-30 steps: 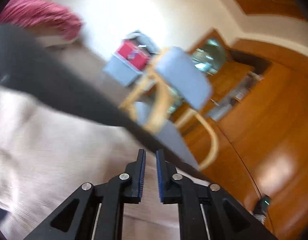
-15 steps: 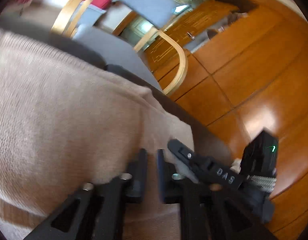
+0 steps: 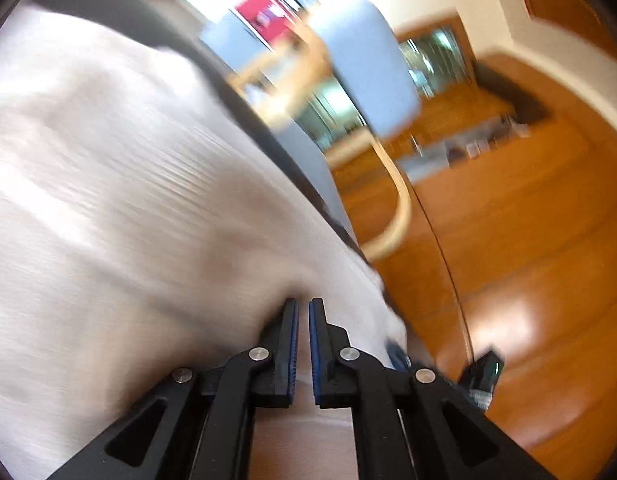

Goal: Fold clothes

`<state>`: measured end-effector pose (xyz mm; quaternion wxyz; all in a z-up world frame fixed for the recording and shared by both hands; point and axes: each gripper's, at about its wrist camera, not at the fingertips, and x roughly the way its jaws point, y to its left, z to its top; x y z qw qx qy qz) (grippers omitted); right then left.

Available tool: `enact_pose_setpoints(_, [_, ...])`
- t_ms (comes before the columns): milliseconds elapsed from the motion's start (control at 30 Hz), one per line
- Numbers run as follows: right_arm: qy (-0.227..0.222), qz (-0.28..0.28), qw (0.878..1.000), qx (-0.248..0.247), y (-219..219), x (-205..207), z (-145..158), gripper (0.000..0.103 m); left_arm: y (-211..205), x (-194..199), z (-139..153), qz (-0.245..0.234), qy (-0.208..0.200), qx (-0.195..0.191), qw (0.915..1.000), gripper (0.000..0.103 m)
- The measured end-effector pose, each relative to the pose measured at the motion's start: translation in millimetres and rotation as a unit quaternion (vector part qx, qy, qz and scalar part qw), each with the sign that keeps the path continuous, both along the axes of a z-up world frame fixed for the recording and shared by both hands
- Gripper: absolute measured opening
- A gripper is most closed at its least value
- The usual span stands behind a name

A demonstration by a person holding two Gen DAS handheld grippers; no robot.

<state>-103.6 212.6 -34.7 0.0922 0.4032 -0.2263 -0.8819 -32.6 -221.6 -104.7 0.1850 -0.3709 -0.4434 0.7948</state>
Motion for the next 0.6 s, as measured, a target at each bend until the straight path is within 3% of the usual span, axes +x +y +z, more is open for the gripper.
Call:
enact_pose_setpoints(67, [0.000, 0.000, 1.000, 0.000, -0.1, -0.2, -0.1, 0.008, -29.2, 4.9, -5.6, 0.050, -0.012, 0.013, 0.9986, 0.004])
enact_pose_setpoints(167, [0.000, 0.000, 1.000, 0.005, -1.3, -0.4, 0.1, 0.008, -50.2, 11.9, -8.9, 0.117, -0.026, -0.003, 0.9928, 0.004])
enact_pose_setpoints(233, [0.000, 0.000, 1.000, 0.009, -2.7, -0.4, 0.4, 0.008, -46.9, 14.7, 1.5, 0.129, -0.028, -0.036, 0.9906, 0.010])
enact_pose_setpoints(300, [0.001, -0.001, 1.000, 0.014, -4.2, -0.5, 0.7, 0.008, -35.5, 13.1, 16.2, 0.119, -0.015, -0.066, 0.9907, 0.013])
enact_pose_setpoints(433, [0.001, -0.001, 1.000, 0.021, -5.4, 0.3, 0.7, 0.008, 24.5, -11.7, 52.5, 0.050, 0.042, -0.129, 0.9895, 0.015])
enact_pose_setpoints(600, [0.002, 0.000, 1.000, 0.024, -4.9, 0.6, 0.0, 0.008, 104.9, -54.6, 69.6, -0.047, 0.080, -0.202, 0.9750, 0.016])
